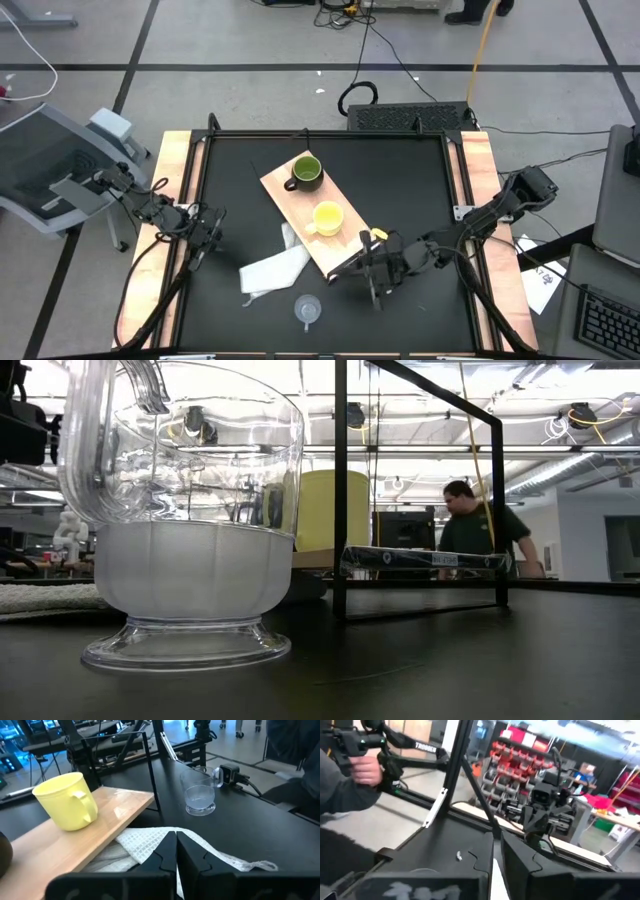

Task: Stack small to large cups/mugs on shelf
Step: Put the transparent mug on the shelf

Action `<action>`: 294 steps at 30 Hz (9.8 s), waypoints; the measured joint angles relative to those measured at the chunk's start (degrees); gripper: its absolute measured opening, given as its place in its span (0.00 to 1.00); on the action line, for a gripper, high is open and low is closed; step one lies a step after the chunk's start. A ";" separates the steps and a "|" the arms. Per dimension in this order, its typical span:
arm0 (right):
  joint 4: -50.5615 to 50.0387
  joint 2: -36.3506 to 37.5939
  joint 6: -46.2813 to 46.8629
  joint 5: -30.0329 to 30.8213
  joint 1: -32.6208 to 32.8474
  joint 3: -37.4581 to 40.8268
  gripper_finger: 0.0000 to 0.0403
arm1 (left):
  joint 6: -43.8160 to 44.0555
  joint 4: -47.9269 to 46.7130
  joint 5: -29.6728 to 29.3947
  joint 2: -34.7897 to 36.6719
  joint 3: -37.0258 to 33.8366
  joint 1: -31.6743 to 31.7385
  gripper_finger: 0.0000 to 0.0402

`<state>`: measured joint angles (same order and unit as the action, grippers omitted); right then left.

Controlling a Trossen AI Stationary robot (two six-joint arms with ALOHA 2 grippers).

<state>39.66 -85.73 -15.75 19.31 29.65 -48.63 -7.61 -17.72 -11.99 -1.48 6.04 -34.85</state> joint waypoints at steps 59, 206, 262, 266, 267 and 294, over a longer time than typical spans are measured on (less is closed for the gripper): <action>-95.10 -37.90 38.62 -14.94 -9.27 -80.47 0.00 | 2.35 0.22 -1.64 0.00 0.00 0.00 0.08; -72.60 -40.63 40.09 -22.53 -7.56 -57.43 0.28 | 3.60 -0.02 -1.57 -0.04 0.00 0.01 0.08; -107.57 -14.62 60.71 -0.13 -20.13 -61.76 0.00 | 2.37 -0.02 -1.53 -1.16 0.04 0.00 0.08; -109.91 -14.62 64.11 0.08 -20.26 -61.76 0.00 | 1.98 0.00 -1.53 -1.16 0.04 0.00 0.08; -110.14 -14.62 64.81 0.09 -20.17 -61.75 0.00 | 1.93 -0.01 -1.53 -1.16 0.04 0.01 0.08; -111.25 -14.69 78.04 -3.71 -19.87 -49.78 0.00 | 2.03 -0.02 -1.49 -1.16 0.04 0.00 0.08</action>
<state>-71.59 -100.42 62.29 15.61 9.78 -98.41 -5.58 -17.74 -13.47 -2.63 6.09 -34.85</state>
